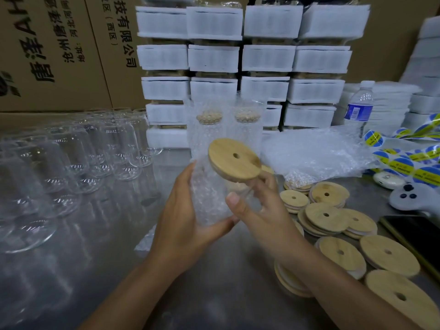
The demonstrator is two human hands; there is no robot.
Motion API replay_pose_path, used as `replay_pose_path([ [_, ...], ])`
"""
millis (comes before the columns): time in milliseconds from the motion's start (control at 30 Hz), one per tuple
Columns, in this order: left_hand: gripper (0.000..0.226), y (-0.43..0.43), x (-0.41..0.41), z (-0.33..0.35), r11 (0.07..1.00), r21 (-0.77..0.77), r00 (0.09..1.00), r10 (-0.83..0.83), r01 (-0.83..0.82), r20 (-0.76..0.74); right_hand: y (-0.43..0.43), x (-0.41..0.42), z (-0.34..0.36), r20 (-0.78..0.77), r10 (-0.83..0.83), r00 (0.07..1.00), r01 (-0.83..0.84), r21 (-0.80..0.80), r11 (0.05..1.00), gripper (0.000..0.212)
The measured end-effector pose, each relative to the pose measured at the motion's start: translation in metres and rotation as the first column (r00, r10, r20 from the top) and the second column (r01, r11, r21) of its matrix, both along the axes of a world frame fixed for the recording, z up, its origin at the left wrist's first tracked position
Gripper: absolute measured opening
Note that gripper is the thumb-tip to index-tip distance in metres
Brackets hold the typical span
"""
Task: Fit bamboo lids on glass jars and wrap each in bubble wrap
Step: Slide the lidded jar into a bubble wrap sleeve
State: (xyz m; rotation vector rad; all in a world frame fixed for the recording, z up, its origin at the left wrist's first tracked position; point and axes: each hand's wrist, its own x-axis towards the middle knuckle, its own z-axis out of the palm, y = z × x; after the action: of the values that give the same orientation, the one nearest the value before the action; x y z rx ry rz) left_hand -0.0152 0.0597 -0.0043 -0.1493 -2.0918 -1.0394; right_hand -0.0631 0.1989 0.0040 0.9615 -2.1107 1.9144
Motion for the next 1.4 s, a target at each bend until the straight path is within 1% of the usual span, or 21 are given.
replay_pose_path([
  [33, 0.09, -0.001, 0.0, 0.001, 1.0, 0.023, 1.0, 0.008, -0.007, -0.013, 0.002, 0.0, 0.001, -0.003, -0.013, 1.0, 0.013, 0.043, 0.999, 0.043],
  [100, 0.092, -0.002, 0.0, 0.004, 0.997, 0.082, 0.999, 0.003, 0.0, -0.037, 0.005, -0.001, 0.005, -0.004, 0.004, 1.0, -0.004, 0.109, 0.994, 0.054],
  [167, 0.087, -0.002, 0.0, 0.007, 0.983, 0.171, 0.996, -0.052, 0.064, -0.072, 0.007, -0.001, 0.008, -0.007, 0.086, 0.996, -0.084, 0.131, 0.988, 0.071],
  [200, 0.082, -0.003, 0.0, 0.008, 0.971, 0.217, 0.992, -0.086, 0.104, -0.092, 0.007, -0.001, 0.009, -0.003, 0.133, 0.991, -0.131, 0.124, 0.984, 0.075],
  [300, 0.065, -0.005, 0.001, 0.012, 0.934, 0.31, 0.982, -0.147, 0.178, -0.121, 0.007, 0.002, 0.01, 0.008, 0.195, 0.981, -0.195, 0.098, 0.976, 0.062],
  [333, 0.059, -0.006, 0.002, 0.013, 0.924, 0.334, 0.981, -0.153, 0.184, -0.119, 0.007, 0.004, 0.009, 0.0, 0.193, 0.981, -0.192, 0.093, 0.977, 0.065],
  [400, 0.054, -0.009, 0.001, 0.015, 0.898, 0.4, 0.983, -0.156, 0.182, -0.098, 0.008, 0.005, 0.005, -0.015, 0.177, 0.984, -0.175, 0.085, 0.981, 0.078],
  [467, 0.061, -0.012, 0.001, 0.016, 0.859, 0.476, 0.982, -0.179, 0.189, -0.065, 0.008, 0.005, 0.002, -0.015, 0.137, 0.991, -0.135, 0.076, 0.988, 0.093],
  [500, 0.065, -0.012, 0.001, 0.017, 0.834, 0.513, 0.977, -0.206, 0.203, -0.052, 0.007, 0.007, 0.002, -0.017, 0.113, 0.994, -0.111, 0.072, 0.991, 0.095],
  [567, 0.065, -0.011, 0.003, 0.021, 0.789, 0.561, 0.962, -0.267, 0.25, -0.052, 0.003, 0.009, 0.001, -0.029, 0.082, 0.996, -0.08, 0.064, 0.995, 0.091],
  [633, 0.055, -0.01, 0.002, 0.022, 0.761, 0.576, 0.945, -0.321, 0.299, -0.065, -0.002, 0.013, 0.0, -0.039, 0.065, 0.997, -0.063, 0.067, 0.996, 0.086],
  [700, 0.033, -0.005, 0.002, 0.024, 0.746, 0.58, 0.933, -0.352, 0.328, -0.076, -0.006, 0.015, 0.001, -0.035, 0.072, 0.997, -0.07, 0.057, 0.996, 0.087],
  [767, 0.009, 0.002, 0.003, 0.027, 0.737, 0.6, 0.939, -0.336, 0.311, -0.074, -0.009, 0.015, 0.002, -0.033, 0.086, 0.996, -0.085, 0.037, 0.996, 0.085],
  [800, 0.004, 0.004, 0.005, 0.03, 0.742, 0.599, 0.942, -0.33, 0.303, -0.067, -0.01, 0.014, 0.004, -0.033, 0.097, 0.995, -0.096, 0.025, 0.995, 0.083],
  [933, 0.014, 0.011, 0.007, 0.034, 0.743, 0.589, 0.926, -0.377, 0.317, -0.022, -0.012, 0.012, 0.01, -0.062, 0.104, 0.993, -0.107, -0.041, 0.993, 0.075],
  [1033, 0.016, 0.012, 0.005, 0.033, 0.755, 0.577, 0.921, -0.389, 0.31, 0.015, -0.01, 0.013, 0.014, -0.119, 0.074, 0.99, -0.083, -0.07, 0.994, 0.069],
  [1133, 0.013, 0.015, 0.007, 0.04, 0.79, 0.554, 0.931, -0.357, 0.262, 0.069, -0.008, 0.013, 0.017, -0.168, 0.055, 0.984, -0.077, -0.131, 0.988, 0.073],
  [1200, 0.017, 0.018, 0.008, 0.046, 0.786, 0.534, 0.923, -0.384, 0.311, 0.027, -0.006, 0.012, 0.019, -0.183, 0.053, 0.982, -0.085, -0.17, 0.982, 0.076],
  [1300, 0.045, 0.015, 0.004, 0.048, 0.779, 0.511, 0.916, -0.4, 0.363, -0.04, -0.004, 0.011, 0.022, -0.182, 0.077, 0.98, -0.112, -0.187, 0.976, 0.078],
  [1367, 0.061, 0.013, 0.003, 0.048, 0.793, 0.514, 0.937, -0.343, 0.326, -0.065, -0.003, 0.011, 0.024, -0.181, 0.089, 0.98, -0.125, -0.199, 0.972, 0.08],
  [1400, 0.063, 0.011, 0.002, 0.049, 0.798, 0.516, 0.945, -0.316, 0.312, -0.083, -0.003, 0.011, 0.024, -0.181, 0.09, 0.979, -0.126, -0.204, 0.971, 0.083],
])
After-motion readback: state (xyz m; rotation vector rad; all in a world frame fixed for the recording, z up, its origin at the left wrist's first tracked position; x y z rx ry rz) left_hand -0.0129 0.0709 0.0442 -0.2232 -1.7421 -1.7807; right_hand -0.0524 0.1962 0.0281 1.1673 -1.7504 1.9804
